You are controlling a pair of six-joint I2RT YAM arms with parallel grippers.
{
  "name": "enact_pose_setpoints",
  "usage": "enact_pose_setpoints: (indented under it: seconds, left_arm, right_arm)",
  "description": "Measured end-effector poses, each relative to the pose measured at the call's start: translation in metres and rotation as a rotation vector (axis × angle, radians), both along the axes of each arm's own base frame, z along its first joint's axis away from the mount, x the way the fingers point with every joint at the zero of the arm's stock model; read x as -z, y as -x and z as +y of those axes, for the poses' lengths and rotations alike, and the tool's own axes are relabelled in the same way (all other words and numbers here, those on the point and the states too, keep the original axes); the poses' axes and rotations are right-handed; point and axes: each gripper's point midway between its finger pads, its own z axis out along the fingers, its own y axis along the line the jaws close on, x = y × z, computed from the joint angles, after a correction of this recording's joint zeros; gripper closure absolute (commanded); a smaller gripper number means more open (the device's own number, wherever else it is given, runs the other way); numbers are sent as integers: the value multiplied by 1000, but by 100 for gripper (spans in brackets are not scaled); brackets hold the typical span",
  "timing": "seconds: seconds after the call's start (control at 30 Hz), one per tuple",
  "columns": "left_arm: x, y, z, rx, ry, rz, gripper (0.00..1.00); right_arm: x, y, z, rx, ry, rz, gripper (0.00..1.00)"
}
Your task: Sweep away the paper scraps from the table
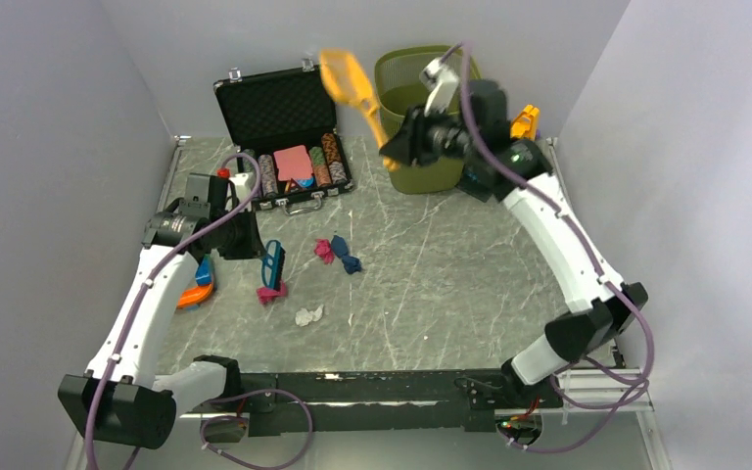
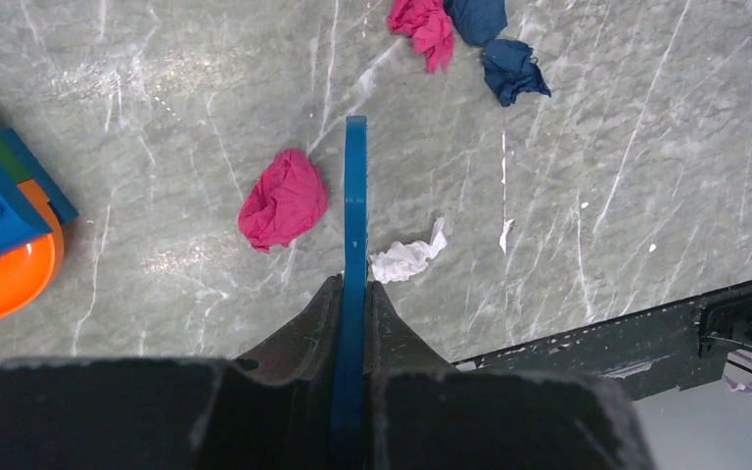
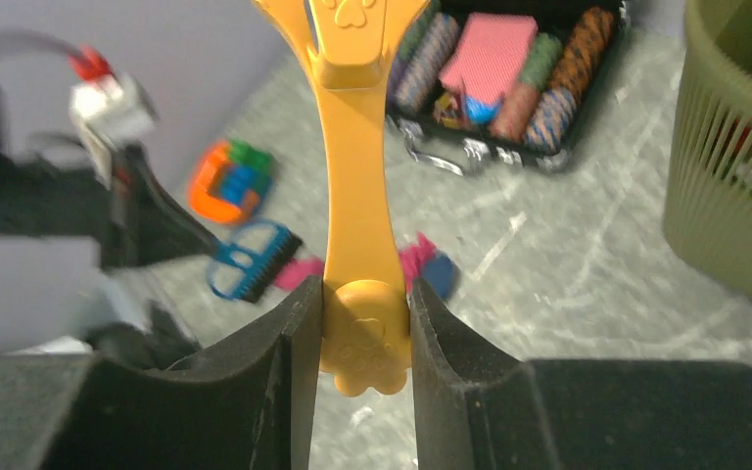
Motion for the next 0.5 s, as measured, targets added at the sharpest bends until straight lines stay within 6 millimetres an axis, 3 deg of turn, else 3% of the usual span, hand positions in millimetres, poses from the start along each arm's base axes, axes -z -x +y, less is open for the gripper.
enact_pose_setpoints:
  seconds: [0.1, 0.23, 0.5]
  left_arm:
    - [1, -2, -2, 4, 11, 3, 100]
    - [-1, -4, -4, 8, 18, -9, 100]
    - [-2, -9, -5, 9, 23, -22, 100]
  right_arm:
    - [44, 33, 19, -14, 168, -38, 100]
    - [100, 69, 4, 28, 348, -97, 100]
    - [138, 106, -14, 113, 544, -294, 100]
